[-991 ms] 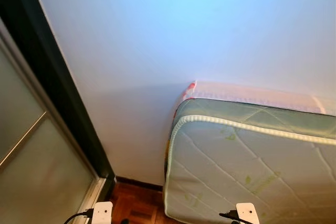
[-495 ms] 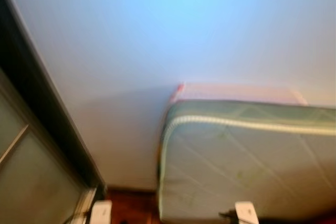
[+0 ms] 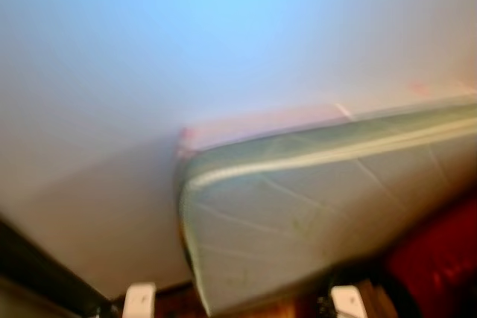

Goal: Clean up the room

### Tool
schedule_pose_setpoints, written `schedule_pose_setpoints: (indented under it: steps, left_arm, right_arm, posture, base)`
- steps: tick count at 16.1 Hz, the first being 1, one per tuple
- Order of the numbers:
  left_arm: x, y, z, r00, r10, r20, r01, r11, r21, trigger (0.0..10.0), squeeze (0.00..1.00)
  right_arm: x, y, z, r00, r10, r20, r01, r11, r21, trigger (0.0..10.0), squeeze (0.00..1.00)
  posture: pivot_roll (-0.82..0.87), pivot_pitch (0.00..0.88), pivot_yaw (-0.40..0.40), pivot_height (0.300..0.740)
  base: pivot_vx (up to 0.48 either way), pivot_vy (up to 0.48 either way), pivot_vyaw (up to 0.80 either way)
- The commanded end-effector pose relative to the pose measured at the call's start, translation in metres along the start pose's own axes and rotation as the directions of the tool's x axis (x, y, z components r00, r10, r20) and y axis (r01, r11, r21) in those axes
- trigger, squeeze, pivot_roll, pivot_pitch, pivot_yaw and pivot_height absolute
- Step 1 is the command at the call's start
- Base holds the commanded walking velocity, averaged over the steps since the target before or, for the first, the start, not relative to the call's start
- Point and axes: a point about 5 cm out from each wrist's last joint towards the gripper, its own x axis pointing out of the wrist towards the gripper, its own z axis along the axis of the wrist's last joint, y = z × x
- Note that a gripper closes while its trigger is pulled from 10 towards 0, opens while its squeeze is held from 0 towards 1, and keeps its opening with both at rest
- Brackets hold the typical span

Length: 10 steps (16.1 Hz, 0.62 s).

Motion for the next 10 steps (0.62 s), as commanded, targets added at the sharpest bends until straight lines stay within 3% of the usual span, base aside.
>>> schedule_pose_setpoints:
  steps: [1, 3, 8, 10]
  left_arm:
    - [0.005, 0.025, 0.007, 0.987, 0.049, -0.150, -0.042, 0.998, 0.047, 10.0, 0.00]
    - [0.003, 0.027, 0.004, 0.987, 0.051, -0.155, -0.043, 0.998, 0.050, 10.0, 0.00]
    - [-0.006, 0.053, -0.009, 0.981, 0.078, -0.175, -0.068, 0.996, 0.064, 10.0, 0.00]
    - [-0.007, 0.054, -0.009, 0.981, 0.080, -0.177, -0.069, 0.995, 0.068, 10.0, 0.00]
  right_arm:
    - [0.008, -0.020, 0.045, 0.998, 0.045, 0.033, -0.053, 0.948, 0.315, 10.0, 0.00]
    - [0.008, -0.020, 0.045, 0.998, 0.047, 0.032, -0.054, 0.948, 0.312, 10.0, 0.00]
    - [0.008, -0.018, 0.043, 0.998, 0.057, 0.027, -0.062, 0.954, 0.293, 10.0, 0.00]
    - [0.008, -0.018, 0.043, 0.998, 0.058, 0.026, -0.063, 0.955, 0.291, 10.0, 0.00]
  posture:
    - [0.06, 0.000, 0.032, 0.740]
    - [0.06, 0.000, 0.032, 0.740]
    - [0.06, 0.000, 0.033, 0.740]
    - [0.06, 0.000, 0.034, 0.740]
  base:
    - [0.000, 0.000, -0.77]
    - [0.000, 0.000, -0.77]
    - [0.000, 0.000, -0.77]
    - [0.000, 0.000, -0.77]
